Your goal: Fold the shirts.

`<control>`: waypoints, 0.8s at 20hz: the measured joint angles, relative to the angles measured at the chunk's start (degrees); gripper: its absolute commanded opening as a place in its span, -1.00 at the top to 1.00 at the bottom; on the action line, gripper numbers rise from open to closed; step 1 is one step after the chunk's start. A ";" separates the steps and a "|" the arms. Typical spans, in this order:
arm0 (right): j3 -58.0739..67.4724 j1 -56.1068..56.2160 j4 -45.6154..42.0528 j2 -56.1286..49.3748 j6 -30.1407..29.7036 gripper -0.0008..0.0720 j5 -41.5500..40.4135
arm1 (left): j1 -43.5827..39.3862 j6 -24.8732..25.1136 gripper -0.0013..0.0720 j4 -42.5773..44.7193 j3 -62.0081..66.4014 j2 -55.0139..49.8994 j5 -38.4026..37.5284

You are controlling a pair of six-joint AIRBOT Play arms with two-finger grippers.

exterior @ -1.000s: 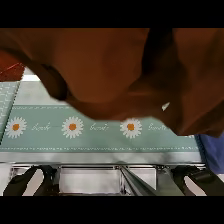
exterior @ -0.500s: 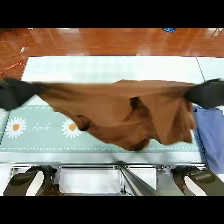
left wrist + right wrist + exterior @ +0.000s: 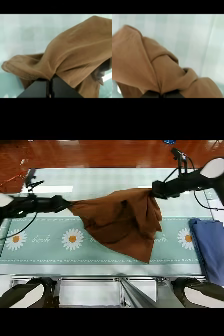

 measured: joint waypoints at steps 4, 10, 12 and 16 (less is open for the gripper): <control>3.41 -5.18 9.77 -8.28 0.11 -0.15 -7.89 | -2.47 0.44 -0.42 -3.87 10.36 -15.08 -1.70; 7.37 -19.63 15.80 -7.85 0.31 -0.14 1.60 | 2.67 -5.55 -0.42 4.59 23.71 -22.71 -21.99; 7.41 -24.44 8.90 -4.57 -0.52 -0.14 7.85 | 5.90 -7.76 -0.42 7.72 22.18 -19.80 -25.40; -1.77 -32.26 -8.31 5.68 -0.44 -0.14 11.04 | 8.68 -8.70 -0.42 9.44 7.10 -8.66 -24.46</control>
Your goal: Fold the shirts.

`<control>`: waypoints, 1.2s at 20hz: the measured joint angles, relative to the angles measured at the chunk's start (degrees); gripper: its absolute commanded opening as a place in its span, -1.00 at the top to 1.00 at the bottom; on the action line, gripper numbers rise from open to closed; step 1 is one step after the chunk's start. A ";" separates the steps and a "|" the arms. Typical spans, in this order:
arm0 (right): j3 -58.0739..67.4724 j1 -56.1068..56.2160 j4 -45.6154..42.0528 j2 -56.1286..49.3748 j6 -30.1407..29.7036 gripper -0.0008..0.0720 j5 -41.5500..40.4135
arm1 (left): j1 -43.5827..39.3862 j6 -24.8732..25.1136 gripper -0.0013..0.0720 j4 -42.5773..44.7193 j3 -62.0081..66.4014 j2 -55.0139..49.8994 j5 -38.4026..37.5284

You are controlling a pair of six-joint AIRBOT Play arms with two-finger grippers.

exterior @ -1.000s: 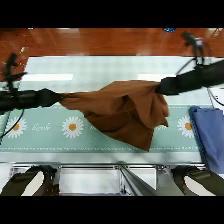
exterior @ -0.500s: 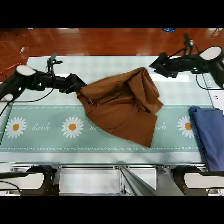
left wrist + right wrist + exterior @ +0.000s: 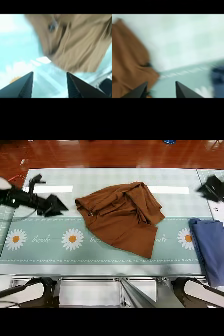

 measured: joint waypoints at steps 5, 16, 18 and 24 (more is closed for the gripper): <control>-22.77 -5.05 2.49 12.63 -2.29 -0.14 -8.48 | -5.25 2.73 -0.42 -12.07 -28.17 15.17 7.48; -36.22 -6.16 13.51 18.01 -9.77 -0.14 -11.56 | -36.89 3.45 -0.42 -35.21 -39.63 12.07 35.28; -36.41 -6.16 13.84 18.08 -10.21 -0.14 -11.26 | -40.52 3.45 -0.42 -36.68 -36.41 8.59 38.77; -36.61 -6.16 14.05 18.12 -11.02 -0.14 -10.60 | -44.52 3.50 0.92 -37.46 -25.83 -1.84 42.12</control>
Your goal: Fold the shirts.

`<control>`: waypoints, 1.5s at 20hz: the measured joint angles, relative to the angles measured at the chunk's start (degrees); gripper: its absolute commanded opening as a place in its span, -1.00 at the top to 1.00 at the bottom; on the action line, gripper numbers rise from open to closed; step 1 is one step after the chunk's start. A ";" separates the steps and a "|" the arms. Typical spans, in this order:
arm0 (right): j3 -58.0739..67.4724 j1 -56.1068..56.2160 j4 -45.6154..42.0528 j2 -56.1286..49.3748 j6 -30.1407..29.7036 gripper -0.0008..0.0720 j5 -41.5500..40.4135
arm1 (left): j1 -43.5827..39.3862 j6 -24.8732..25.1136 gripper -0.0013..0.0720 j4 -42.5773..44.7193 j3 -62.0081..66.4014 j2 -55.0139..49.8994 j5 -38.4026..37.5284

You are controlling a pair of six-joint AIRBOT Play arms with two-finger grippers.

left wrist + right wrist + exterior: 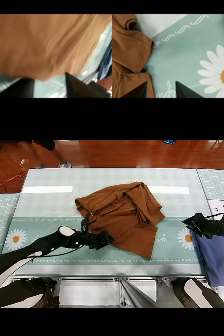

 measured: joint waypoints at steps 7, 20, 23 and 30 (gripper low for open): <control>-0.11 0.50 0.96 -0.81 -0.68 -0.14 0.90 | 0.59 4.61 0.91 -0.26 5.75 -3.06 -5.42; 12.22 14.08 3.50 -26.60 1.09 -0.14 -5.97 | 1.53 6.19 0.91 0.00 6.73 -3.06 -9.22; 14.73 14.67 4.00 -29.83 1.68 -0.14 -6.32 | 1.53 6.19 0.91 0.00 6.73 -3.06 -9.27; 17.07 19.23 6.14 -34.69 1.53 0.59 -8.59 | 1.53 6.19 0.91 0.00 6.73 -3.06 -9.38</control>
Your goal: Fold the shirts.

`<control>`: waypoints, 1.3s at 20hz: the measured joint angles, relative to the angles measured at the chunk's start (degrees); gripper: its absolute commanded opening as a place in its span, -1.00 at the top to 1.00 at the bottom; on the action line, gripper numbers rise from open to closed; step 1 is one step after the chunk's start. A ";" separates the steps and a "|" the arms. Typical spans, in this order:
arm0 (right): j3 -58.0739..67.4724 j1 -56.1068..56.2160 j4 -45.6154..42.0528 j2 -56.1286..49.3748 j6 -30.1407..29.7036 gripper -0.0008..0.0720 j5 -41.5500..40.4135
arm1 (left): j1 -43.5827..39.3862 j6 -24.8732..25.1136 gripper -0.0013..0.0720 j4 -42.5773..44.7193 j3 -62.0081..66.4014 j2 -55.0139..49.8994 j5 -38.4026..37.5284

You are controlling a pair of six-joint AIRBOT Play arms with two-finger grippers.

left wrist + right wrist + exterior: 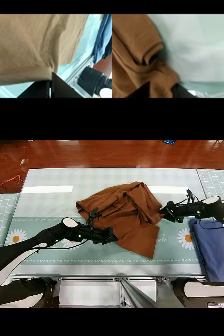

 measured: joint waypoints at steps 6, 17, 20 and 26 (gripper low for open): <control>7.85 3.80 -1.88 -0.90 -1.86 0.90 1.53 | 4.11 0.39 0.91 0.09 0.20 1.27 -2.91; 41.70 4.37 -5.33 20.50 0.85 0.90 6.12 | 37.70 -0.02 0.91 0.07 25.16 21.38 -13.86; 48.68 4.37 -6.29 27.91 2.40 0.90 4.90 | 47.04 -1.31 0.91 -0.02 37.00 25.09 -18.43; 53.00 4.37 -14.75 43.41 7.41 0.90 4.57 | 60.13 -2.05 0.91 0.98 51.87 32.96 -25.57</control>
